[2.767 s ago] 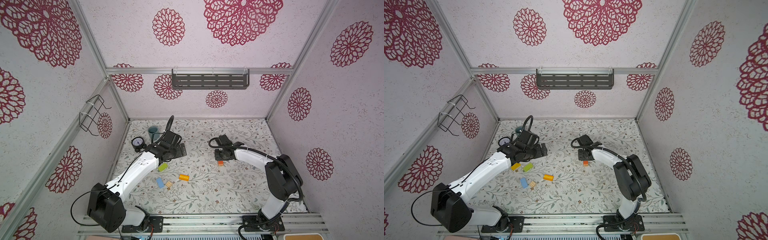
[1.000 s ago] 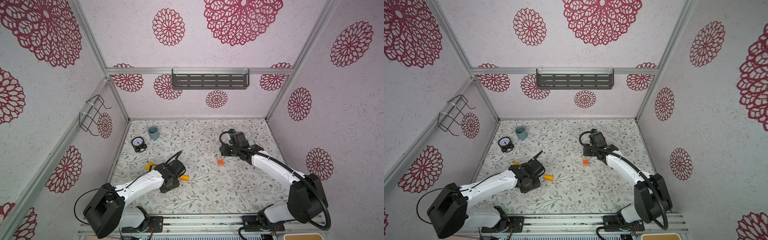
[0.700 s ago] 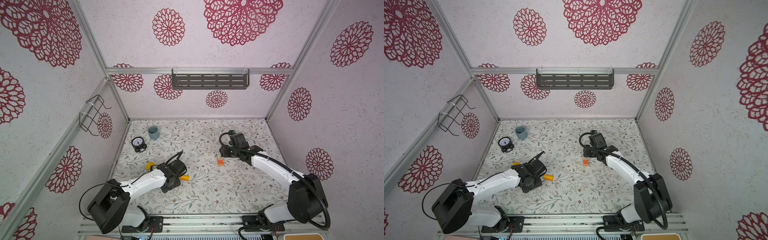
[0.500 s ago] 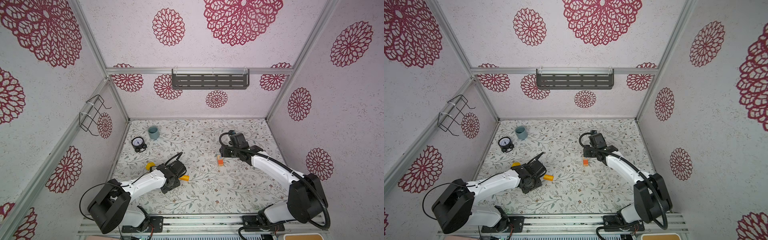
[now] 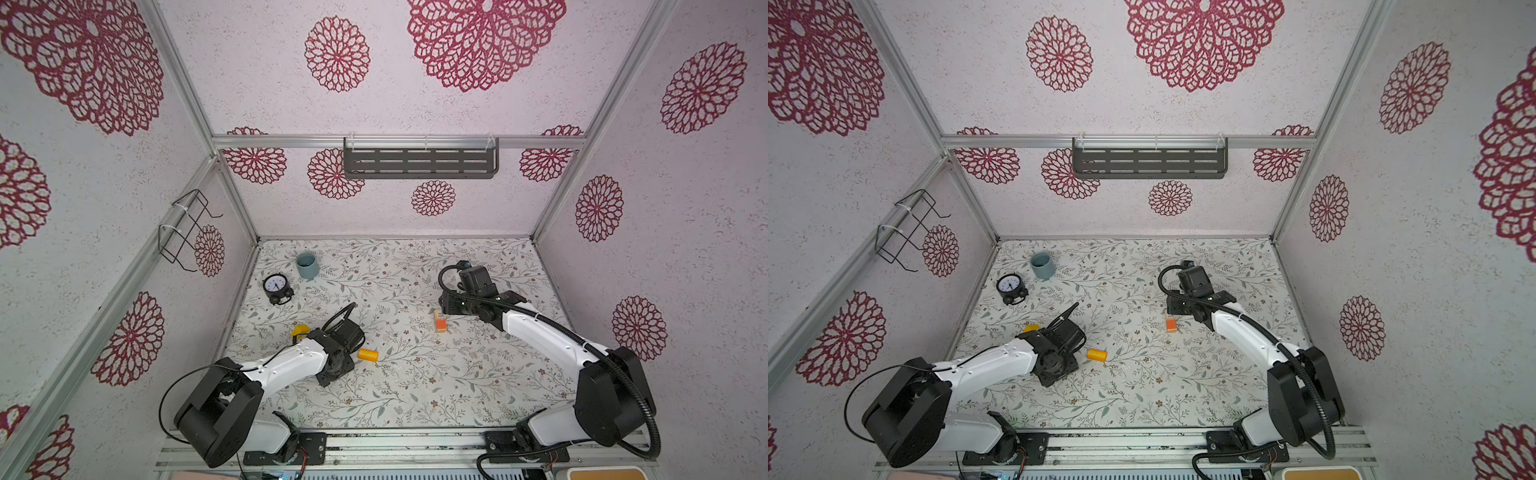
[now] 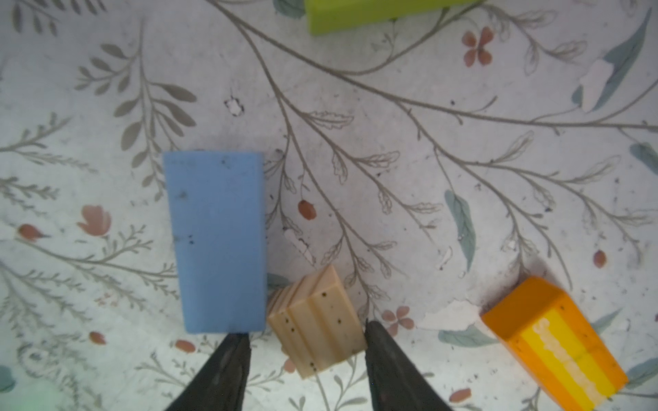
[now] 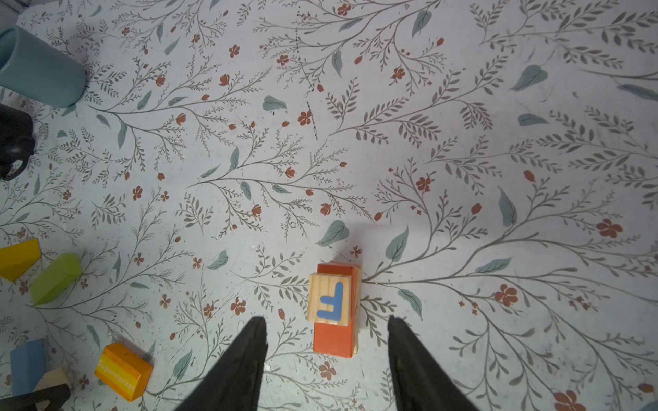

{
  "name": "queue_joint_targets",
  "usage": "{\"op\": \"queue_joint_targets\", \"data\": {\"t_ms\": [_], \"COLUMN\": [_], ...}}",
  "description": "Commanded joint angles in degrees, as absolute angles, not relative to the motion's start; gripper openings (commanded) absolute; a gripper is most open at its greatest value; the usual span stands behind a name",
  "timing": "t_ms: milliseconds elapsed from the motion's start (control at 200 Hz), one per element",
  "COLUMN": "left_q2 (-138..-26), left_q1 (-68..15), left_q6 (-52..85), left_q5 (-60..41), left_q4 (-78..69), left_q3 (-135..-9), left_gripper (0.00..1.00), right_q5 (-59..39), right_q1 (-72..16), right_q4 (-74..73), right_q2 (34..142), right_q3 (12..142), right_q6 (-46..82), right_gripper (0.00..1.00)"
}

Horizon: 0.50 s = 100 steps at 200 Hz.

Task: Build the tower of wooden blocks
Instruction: 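Lower the left gripper onto the small plain wooden cube and grasp it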

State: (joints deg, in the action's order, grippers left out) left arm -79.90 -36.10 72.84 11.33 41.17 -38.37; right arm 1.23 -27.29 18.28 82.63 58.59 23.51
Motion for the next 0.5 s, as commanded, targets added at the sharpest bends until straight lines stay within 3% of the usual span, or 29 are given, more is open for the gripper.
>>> {"op": "queue_joint_targets", "data": {"t_ms": [0,495], "left_q2": [-80.2,-82.5], "left_q1": [-35.0,-32.4], "left_q6": [72.1,68.5], "left_q5": [12.1,12.1], "left_q4": [40.4,39.9], "left_q3": [-37.7,-40.6], "left_gripper": [0.55,0.64], "right_q5": [1.5,1.3], "right_q1": [-27.1,-27.1], "right_q4": [18.6,18.6], "right_q2": [80.6,81.0], "right_q3": [58.8,58.9], "right_q6": [22.4,22.2], "right_gripper": [0.58,0.59]}}
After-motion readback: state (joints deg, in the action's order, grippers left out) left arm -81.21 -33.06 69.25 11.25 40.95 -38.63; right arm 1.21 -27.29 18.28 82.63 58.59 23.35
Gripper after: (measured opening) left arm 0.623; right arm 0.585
